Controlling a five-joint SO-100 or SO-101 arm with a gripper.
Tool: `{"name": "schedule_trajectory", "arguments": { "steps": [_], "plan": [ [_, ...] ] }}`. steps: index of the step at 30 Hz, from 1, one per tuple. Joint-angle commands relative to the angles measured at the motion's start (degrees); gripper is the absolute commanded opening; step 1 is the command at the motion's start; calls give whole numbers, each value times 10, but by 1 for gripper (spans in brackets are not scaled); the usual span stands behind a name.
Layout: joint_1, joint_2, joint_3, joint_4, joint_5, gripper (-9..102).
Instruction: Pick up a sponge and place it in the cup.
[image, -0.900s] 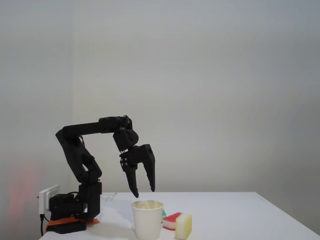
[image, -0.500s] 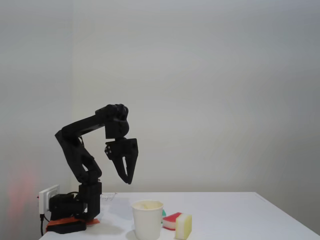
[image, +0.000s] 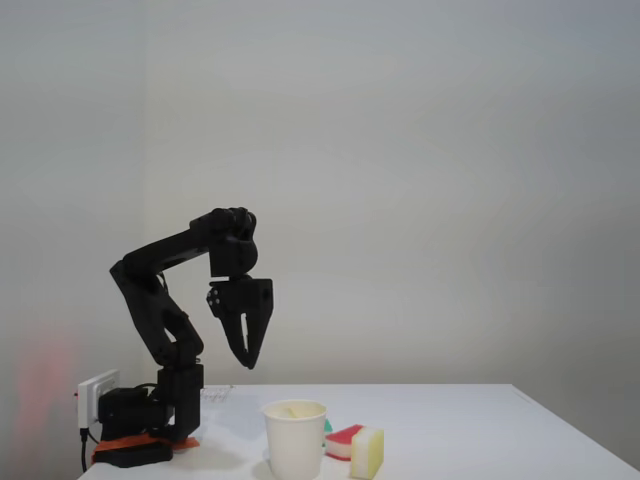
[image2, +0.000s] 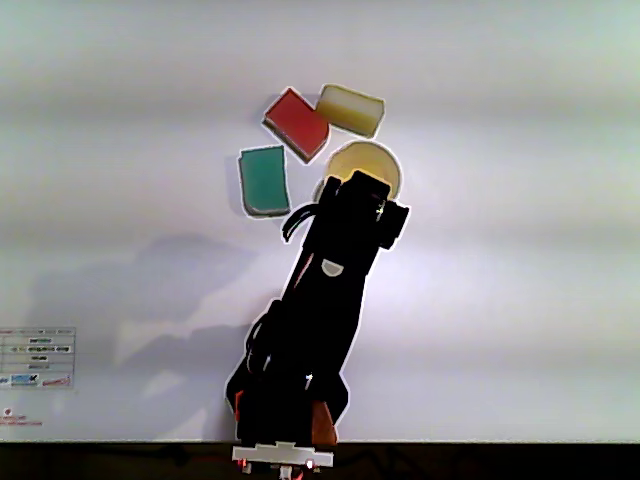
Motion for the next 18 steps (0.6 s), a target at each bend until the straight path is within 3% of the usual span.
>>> {"name": "schedule_trajectory", "arguments": {
  "steps": [1,5,9,13,18],
  "plan": [
    [4,6,-6,60,-10,0],
    [1,18,8,48,-25,0],
    [-19,50,28,-60,15,0],
    [-25,136,144,-165,15,0],
    [-58,267,285,-218,15,0]
  ]
}}
